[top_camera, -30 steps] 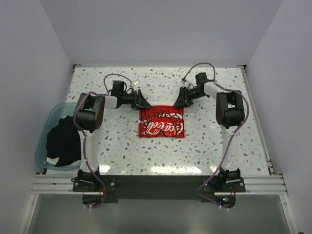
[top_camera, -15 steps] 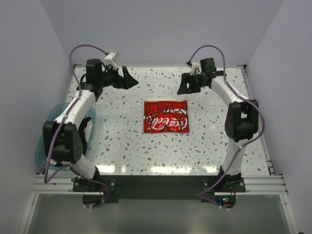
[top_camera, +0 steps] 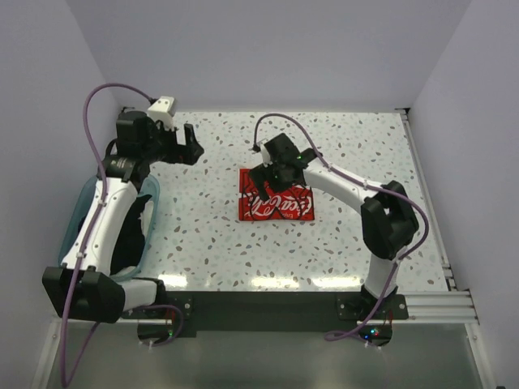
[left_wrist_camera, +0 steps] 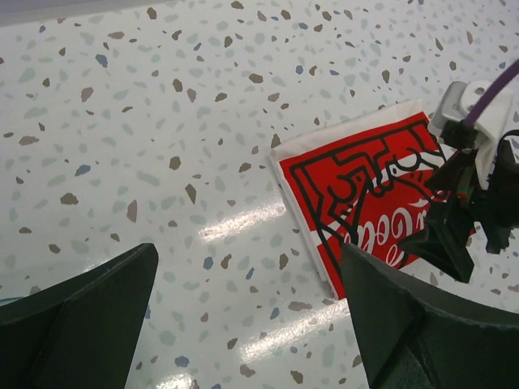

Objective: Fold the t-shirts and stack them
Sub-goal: Neatly place the folded tshirt to the corner

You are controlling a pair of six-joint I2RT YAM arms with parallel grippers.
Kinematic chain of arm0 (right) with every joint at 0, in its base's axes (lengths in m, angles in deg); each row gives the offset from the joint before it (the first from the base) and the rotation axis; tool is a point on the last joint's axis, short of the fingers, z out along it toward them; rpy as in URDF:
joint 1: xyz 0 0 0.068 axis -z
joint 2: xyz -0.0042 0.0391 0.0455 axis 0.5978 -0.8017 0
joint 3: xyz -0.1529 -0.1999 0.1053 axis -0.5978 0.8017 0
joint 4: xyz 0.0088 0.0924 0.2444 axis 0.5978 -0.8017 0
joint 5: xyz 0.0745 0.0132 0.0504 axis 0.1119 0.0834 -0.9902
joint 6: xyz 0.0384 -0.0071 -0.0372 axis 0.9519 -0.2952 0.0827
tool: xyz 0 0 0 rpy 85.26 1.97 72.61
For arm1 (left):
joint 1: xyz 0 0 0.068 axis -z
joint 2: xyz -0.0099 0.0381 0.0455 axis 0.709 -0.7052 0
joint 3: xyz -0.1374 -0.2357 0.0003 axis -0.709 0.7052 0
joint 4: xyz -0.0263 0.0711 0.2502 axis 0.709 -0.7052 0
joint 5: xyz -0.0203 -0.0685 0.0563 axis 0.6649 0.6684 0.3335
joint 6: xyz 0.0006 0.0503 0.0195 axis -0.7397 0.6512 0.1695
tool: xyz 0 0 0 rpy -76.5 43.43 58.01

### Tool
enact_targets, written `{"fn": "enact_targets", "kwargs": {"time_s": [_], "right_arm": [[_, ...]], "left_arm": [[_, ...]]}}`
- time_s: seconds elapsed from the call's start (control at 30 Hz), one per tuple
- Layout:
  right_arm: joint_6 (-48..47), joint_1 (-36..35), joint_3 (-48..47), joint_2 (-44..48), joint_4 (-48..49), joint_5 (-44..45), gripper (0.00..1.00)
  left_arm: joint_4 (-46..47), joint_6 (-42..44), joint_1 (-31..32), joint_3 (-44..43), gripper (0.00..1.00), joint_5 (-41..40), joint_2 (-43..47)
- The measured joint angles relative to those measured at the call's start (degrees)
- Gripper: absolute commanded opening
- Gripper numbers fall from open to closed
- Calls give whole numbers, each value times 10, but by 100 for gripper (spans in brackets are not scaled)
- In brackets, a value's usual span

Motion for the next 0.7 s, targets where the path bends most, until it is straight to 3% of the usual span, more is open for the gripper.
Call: {"fn": "enact_targets", "kwargs": {"time_s": [0.27,0.4,0.53,0.7], "right_arm": [[28,-9,-1,-89,3,66,98],[30,10,-26,-122,-11,47,99],[0,74,-56,-141,-29,10,99],[-93,213,-76,-150,-55,-23,99]], "left_arm": [[-34,29,0,13,100,-20,40],[-40,30,0,13,100,-23,30],[-40,31,0,13,100,-24,9],[-40,39,0,11,100,-22,-24]]}}
